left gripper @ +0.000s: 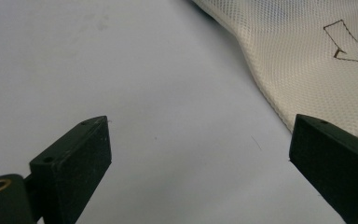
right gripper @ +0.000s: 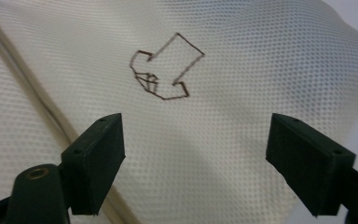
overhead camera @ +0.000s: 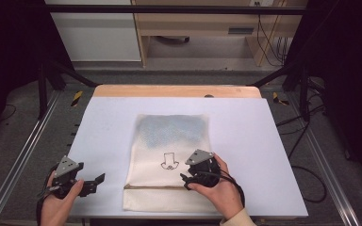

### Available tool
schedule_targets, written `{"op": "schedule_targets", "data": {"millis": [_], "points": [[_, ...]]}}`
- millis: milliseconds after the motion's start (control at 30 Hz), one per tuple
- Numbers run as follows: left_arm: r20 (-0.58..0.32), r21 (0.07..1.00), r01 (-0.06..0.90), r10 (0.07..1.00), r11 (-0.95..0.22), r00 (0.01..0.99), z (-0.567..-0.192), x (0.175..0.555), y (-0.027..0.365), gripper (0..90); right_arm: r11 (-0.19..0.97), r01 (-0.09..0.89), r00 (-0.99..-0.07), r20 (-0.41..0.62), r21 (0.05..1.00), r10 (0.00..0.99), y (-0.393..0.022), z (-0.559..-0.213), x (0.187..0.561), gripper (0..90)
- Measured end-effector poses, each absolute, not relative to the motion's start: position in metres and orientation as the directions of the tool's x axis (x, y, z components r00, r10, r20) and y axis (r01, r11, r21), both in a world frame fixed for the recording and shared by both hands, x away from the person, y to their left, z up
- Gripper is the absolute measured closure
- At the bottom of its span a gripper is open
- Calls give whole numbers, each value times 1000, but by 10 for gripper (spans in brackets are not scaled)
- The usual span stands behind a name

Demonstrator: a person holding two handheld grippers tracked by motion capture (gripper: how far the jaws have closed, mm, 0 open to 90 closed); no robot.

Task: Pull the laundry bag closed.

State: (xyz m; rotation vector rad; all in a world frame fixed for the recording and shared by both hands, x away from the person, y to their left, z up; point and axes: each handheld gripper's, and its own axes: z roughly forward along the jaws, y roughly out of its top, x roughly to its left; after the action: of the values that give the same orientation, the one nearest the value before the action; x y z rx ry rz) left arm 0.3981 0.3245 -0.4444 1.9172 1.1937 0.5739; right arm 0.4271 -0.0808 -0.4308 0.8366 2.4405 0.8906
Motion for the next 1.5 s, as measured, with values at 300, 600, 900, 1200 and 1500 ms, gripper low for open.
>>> {"op": "schedule_targets", "data": {"millis": [300, 600, 900, 1200, 1500], "points": [[-27, 815, 529, 895, -238, 445, -444, 400, 331, 50, 701, 321, -813, -194, 637, 549, -33, -415, 423, 190], [-64, 805, 551, 892, -219, 447, -446, 402, 333, 50, 734, 223, -876, -199, 642, 440, 4, -402, 428, 491], [-59, 802, 568, 922, -185, 383, -444, 394, 337, 46, 744, 188, -901, -189, 641, 391, 28, -399, 431, 626], [-99, 815, 554, 902, -169, 421, -442, 396, 341, 42, 756, 188, -928, -138, 627, 346, 50, -395, 439, 640], [-77, 794, 570, 895, -211, 439, -442, 399, 342, 51, 766, 150, -957, -101, 625, 270, 68, -402, 434, 781]]}}
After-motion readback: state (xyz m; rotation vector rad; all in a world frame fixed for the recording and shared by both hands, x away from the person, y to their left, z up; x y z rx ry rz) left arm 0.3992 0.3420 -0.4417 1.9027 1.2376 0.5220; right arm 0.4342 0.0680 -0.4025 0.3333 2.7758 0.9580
